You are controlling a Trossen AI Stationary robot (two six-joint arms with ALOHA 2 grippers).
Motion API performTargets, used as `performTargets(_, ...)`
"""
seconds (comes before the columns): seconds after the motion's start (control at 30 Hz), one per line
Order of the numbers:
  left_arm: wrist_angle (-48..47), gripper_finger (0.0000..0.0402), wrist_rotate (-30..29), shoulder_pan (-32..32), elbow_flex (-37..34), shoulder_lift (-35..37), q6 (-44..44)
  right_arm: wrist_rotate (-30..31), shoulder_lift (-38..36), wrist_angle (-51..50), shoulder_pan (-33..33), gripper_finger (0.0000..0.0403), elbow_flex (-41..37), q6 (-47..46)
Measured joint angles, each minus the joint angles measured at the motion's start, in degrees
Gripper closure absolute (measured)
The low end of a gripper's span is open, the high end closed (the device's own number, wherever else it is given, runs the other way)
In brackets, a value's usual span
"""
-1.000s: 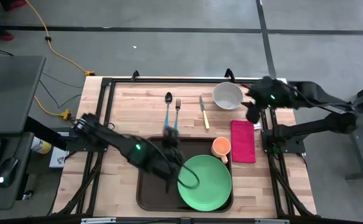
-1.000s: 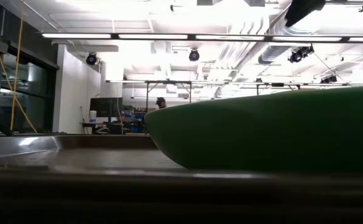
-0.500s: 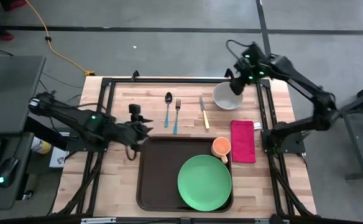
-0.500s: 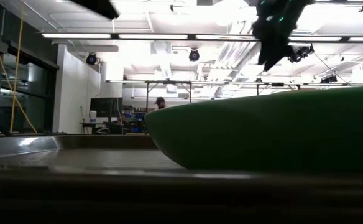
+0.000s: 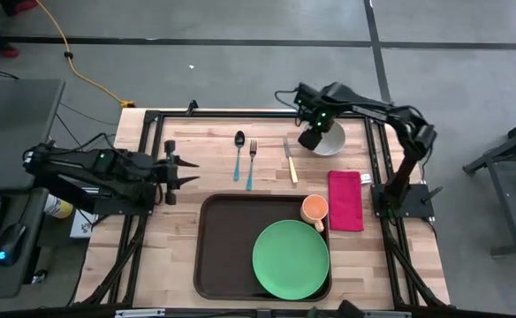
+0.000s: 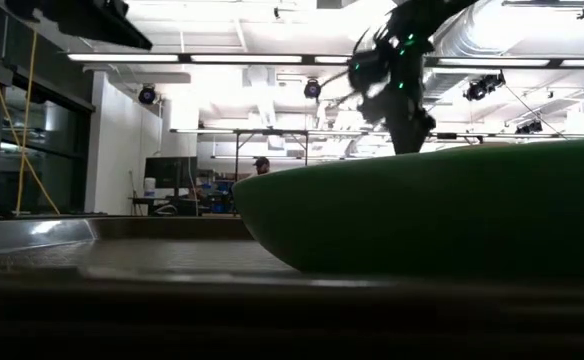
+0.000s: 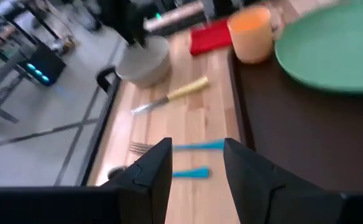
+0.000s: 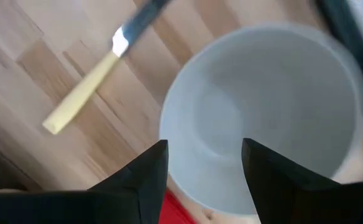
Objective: Set up tray
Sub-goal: Put the gray bowl on top of the green plate
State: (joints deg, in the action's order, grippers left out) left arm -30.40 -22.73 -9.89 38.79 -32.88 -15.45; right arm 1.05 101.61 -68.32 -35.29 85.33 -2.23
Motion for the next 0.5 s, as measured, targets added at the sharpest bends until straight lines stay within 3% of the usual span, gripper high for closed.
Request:
performTargets(0.3,-0.2,0.0229,-0.4,0.2,0.1,2.4,-0.8,-1.5,6.6,5.1,2.1,0.0221,0.0,-1.9)
performTargets(0.5,-0.2,0.0229,-0.3,0.2,0.1,2.3,-0.8,1.6,7.1,6.4,1.6,0.0221,0.0,-3.8)
